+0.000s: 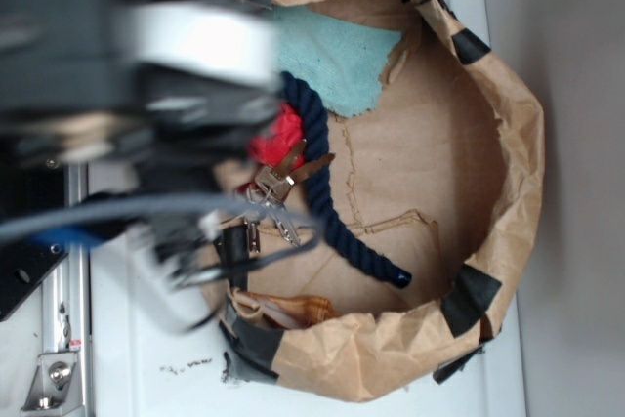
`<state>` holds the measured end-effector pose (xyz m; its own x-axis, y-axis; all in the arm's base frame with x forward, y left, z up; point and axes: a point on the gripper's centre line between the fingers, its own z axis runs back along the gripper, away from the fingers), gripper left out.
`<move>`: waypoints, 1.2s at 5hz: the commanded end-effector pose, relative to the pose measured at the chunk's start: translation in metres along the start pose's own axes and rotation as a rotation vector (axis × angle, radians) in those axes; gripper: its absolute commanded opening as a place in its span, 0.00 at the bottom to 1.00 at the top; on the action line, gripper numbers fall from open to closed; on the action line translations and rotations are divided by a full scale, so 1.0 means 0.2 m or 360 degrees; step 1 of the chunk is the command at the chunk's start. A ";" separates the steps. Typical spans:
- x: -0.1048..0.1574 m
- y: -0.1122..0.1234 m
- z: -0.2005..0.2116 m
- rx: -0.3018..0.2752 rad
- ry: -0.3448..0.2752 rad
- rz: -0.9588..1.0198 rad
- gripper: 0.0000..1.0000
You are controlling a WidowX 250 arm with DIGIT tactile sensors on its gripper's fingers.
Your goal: Grab the silver keys.
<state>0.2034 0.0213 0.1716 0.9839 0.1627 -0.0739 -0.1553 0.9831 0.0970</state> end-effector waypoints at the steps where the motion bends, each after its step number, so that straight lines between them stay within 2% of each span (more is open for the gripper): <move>1: 0.20 0.05 -0.13 -0.0177 -0.0160 -0.0090 1.00; 2: 0.18 -0.04 -0.18 -0.0435 -0.0272 -0.0292 1.00; 5: 0.18 -0.04 -0.18 -0.0435 -0.0272 -0.0292 1.00; 6: 0.33 -0.11 -0.41 -0.0285 -0.0117 -0.0221 1.00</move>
<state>0.2533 0.0224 0.0650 0.9967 0.0389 -0.0712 -0.0461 0.9937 -0.1024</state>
